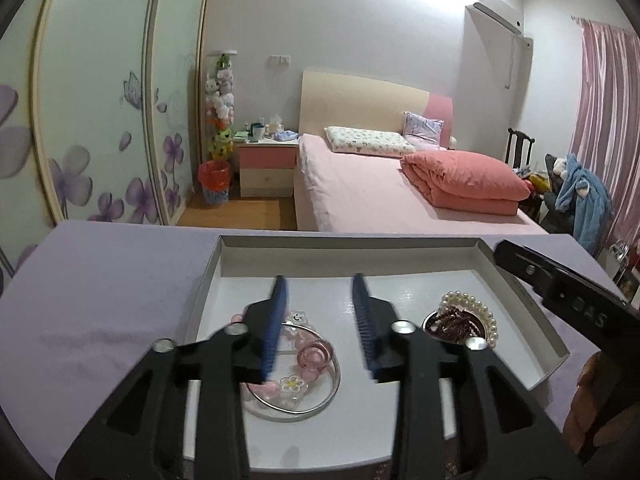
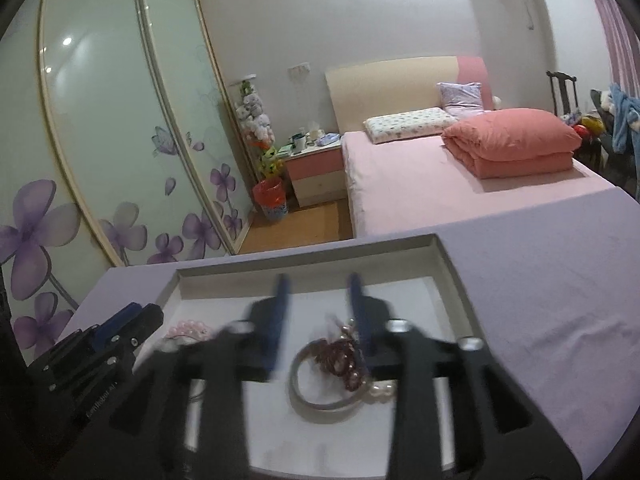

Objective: Organize jewelry
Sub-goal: 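Open the left tool to drop the ring while the right tool releases the strand onto the cuff, then grasp the black beaded bracelet with the right tool while the left tool grasps a white pearl earring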

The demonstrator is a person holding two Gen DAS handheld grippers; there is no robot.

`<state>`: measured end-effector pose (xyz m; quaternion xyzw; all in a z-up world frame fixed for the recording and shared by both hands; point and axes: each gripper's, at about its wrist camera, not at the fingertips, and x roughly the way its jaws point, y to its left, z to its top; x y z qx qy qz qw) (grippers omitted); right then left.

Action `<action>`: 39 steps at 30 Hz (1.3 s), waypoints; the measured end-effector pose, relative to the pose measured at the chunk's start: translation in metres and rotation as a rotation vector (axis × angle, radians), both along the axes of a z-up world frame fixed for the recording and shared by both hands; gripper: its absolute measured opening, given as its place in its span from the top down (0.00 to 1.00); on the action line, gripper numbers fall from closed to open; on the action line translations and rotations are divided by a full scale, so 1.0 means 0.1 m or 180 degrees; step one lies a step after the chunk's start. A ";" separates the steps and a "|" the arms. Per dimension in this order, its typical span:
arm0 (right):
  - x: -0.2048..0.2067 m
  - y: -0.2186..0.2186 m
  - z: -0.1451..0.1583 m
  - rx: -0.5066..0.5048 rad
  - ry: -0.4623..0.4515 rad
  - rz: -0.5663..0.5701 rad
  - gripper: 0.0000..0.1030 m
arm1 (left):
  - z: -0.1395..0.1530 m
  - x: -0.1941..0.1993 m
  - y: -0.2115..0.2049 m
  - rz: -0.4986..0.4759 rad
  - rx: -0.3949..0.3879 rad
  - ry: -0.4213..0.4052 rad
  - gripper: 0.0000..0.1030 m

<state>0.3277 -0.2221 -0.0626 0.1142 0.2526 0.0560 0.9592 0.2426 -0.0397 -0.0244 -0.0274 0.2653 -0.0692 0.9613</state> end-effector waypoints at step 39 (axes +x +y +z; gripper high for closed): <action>-1.07 0.41 -0.65 -0.1019 0.1059 0.0417 0.94 | -0.17 -1.02 0.43 -0.0043 0.0263 0.0313 0.52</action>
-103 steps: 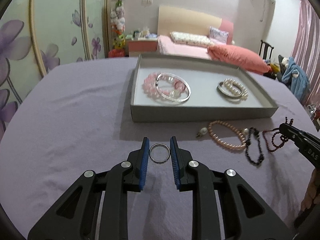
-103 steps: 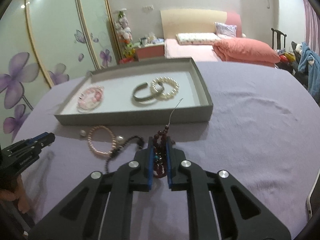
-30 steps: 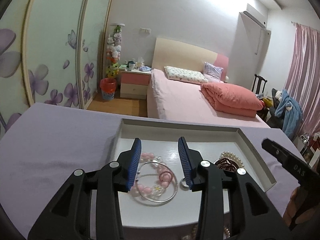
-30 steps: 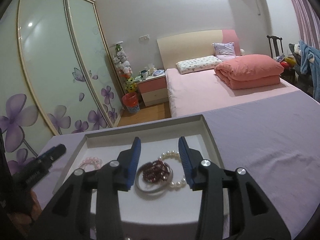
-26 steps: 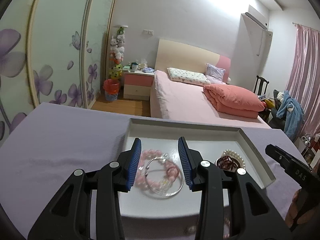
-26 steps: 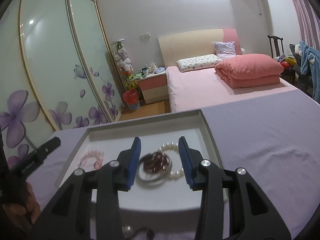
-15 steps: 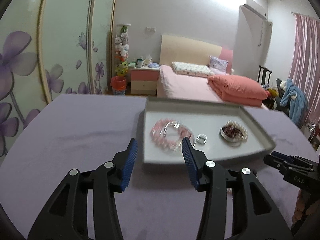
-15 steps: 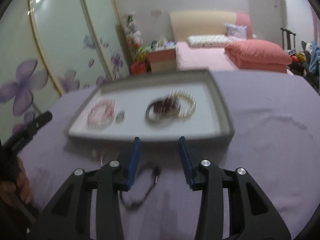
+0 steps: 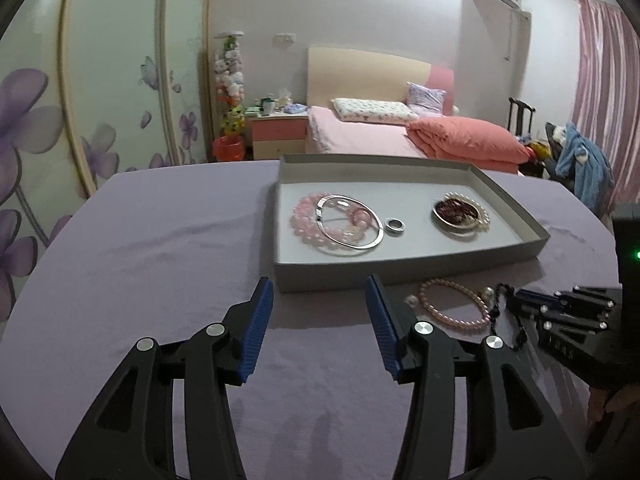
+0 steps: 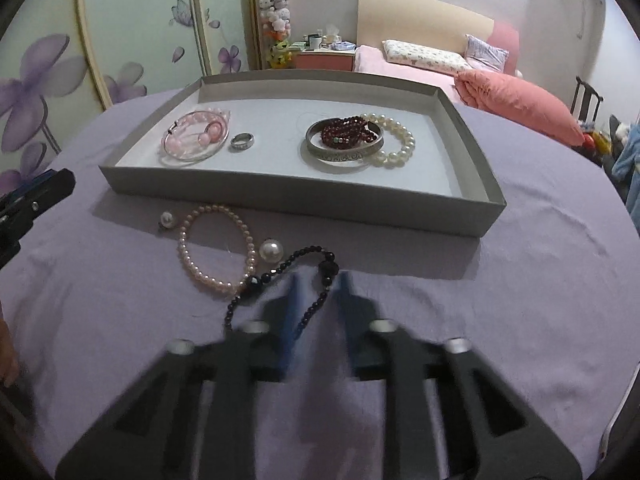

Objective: Organize jewelry
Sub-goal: 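Grasp the black beaded bracelet with the right tool while the left tool grasps a white pearl earring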

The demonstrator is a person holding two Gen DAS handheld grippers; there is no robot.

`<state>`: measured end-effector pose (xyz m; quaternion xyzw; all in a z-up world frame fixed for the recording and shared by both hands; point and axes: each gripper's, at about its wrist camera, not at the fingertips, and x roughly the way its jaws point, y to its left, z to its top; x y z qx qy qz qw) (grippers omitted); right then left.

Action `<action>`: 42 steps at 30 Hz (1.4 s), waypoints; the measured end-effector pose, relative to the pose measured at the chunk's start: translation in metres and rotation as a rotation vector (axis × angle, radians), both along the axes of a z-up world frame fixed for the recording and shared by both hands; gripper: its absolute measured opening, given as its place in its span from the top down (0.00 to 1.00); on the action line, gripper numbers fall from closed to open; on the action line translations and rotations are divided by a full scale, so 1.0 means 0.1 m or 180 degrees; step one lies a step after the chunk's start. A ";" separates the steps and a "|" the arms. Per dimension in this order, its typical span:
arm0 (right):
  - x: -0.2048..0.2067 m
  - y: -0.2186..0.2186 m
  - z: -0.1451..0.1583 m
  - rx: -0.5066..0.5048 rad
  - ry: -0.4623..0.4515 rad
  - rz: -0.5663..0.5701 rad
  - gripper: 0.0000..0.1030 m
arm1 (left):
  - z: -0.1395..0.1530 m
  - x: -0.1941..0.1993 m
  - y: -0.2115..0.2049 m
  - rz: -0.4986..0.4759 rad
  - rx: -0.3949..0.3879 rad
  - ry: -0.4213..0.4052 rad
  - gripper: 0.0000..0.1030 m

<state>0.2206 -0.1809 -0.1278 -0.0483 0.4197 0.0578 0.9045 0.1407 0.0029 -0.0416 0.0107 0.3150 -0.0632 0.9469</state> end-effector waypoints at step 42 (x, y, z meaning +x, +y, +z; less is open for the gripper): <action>0.13 -0.38 -0.01 0.0273 0.0028 -0.0294 0.94 | -0.39 0.34 -0.51 -0.0229 0.0522 0.0693 0.86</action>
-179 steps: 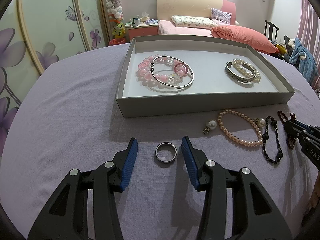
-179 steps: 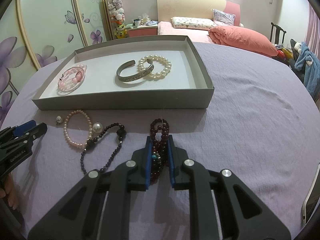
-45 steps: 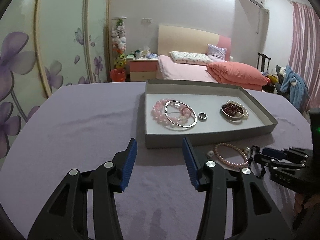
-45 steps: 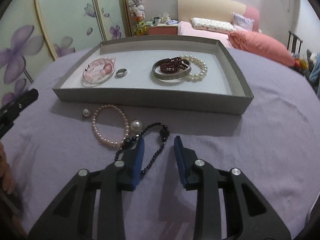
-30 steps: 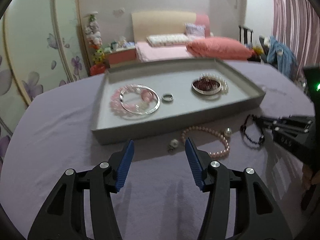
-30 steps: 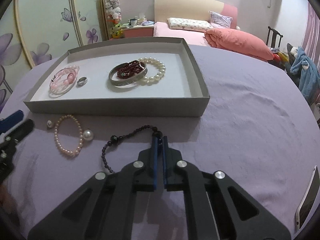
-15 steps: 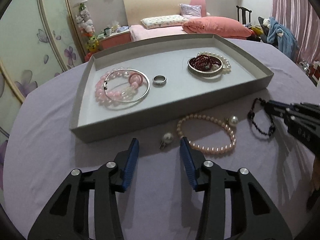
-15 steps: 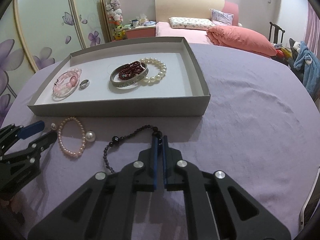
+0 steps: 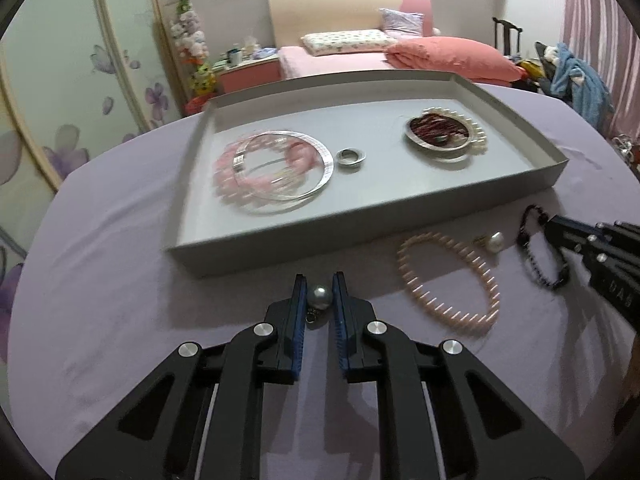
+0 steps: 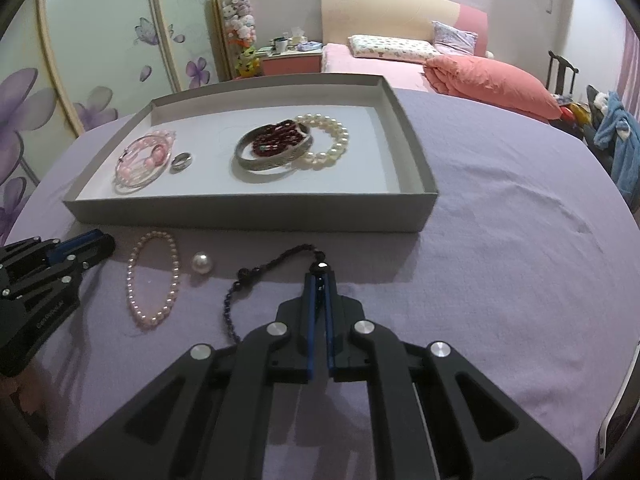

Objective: Organize jewelry
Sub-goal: 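Grasp the black beaded bracelet with the right tool while the left tool grasps a white pearl earring, then lift and carry the black bracelet and pearl earring over the tray with both tools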

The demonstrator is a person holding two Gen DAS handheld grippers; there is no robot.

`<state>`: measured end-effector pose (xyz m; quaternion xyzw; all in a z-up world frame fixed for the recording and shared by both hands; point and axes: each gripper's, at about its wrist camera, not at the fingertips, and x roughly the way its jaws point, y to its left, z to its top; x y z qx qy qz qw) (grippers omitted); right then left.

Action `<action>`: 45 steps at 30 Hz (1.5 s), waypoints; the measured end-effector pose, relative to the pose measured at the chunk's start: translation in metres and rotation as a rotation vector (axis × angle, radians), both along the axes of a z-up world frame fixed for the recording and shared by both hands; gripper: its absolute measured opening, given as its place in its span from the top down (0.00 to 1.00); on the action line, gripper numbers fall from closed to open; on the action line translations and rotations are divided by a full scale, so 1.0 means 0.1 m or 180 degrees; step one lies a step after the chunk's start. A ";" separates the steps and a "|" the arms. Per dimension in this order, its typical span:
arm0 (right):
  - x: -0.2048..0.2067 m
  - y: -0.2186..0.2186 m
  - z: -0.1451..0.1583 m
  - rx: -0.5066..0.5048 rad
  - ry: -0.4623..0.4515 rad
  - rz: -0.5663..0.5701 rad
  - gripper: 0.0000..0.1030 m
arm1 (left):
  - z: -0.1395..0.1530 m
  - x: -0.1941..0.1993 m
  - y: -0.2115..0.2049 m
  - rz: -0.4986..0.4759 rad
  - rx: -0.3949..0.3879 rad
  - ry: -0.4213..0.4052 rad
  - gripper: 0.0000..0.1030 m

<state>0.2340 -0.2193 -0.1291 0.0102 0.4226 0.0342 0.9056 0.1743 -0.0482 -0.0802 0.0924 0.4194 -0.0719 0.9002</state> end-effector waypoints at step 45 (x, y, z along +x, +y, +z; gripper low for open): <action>-0.29 0.01 0.41 0.0483 -0.0567 0.0133 0.94 | 0.14 -0.21 0.41 0.0236 -0.0389 -0.0192 0.86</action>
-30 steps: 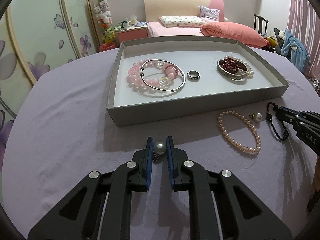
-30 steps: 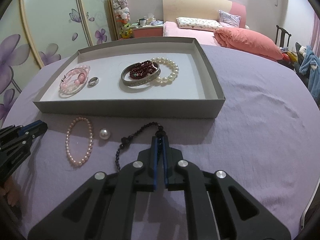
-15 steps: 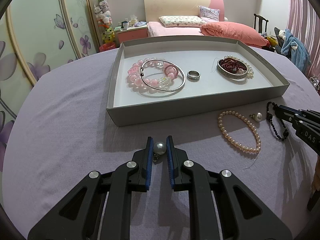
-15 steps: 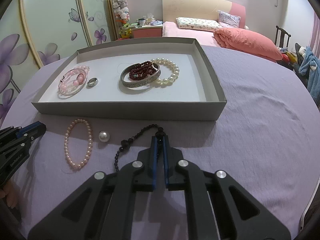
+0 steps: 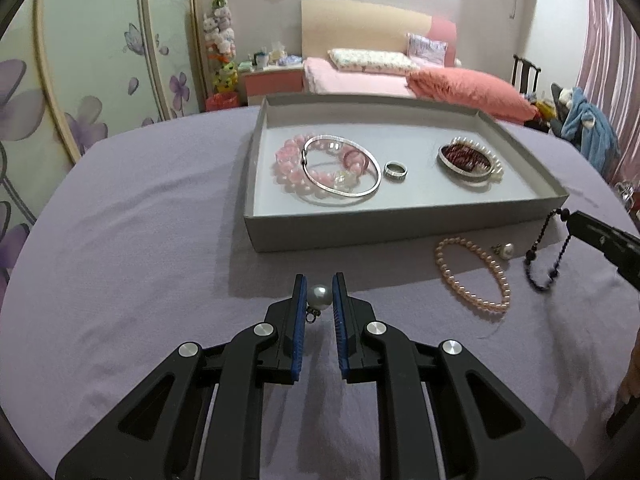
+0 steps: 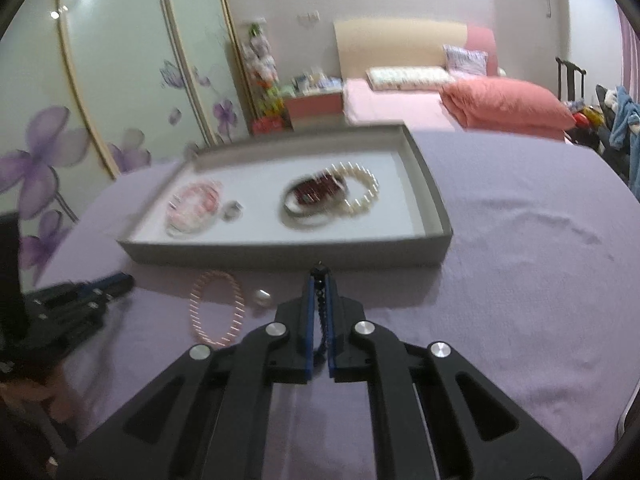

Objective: Organize jewelry
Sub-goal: 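Lift and carry the black bracelet and pearl earring over the tray with both tools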

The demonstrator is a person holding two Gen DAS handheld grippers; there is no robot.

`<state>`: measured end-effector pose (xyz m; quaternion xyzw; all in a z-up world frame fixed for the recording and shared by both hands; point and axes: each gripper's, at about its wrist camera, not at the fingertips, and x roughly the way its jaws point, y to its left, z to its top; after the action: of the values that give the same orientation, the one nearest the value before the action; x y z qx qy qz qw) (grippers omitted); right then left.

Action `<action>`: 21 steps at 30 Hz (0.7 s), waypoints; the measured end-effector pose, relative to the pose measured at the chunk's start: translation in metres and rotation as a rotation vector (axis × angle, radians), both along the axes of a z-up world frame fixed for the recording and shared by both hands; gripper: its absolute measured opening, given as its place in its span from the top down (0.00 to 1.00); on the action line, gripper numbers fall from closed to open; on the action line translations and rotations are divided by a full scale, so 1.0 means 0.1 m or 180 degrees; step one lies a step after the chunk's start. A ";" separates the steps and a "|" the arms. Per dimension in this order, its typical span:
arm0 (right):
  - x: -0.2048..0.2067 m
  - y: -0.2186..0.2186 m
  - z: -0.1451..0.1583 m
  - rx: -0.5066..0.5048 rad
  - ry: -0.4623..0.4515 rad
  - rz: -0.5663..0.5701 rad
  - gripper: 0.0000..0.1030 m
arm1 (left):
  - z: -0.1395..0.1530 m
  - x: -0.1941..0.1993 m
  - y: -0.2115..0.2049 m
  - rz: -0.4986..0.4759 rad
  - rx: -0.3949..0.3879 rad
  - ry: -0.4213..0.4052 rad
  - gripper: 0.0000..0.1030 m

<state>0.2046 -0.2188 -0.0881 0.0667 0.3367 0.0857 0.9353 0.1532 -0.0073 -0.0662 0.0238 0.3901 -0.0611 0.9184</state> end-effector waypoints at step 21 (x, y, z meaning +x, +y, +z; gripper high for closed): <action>-0.77 0.30 0.72 0.0131 -0.1140 -0.0118 0.94 | 0.81 -0.79 -0.26 0.0131 0.0108 -0.1540 0.86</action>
<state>0.1274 -0.1886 -0.0164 0.0757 0.1617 0.0859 0.9802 0.0742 -0.0329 0.0148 0.0453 0.1601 -0.0284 0.9857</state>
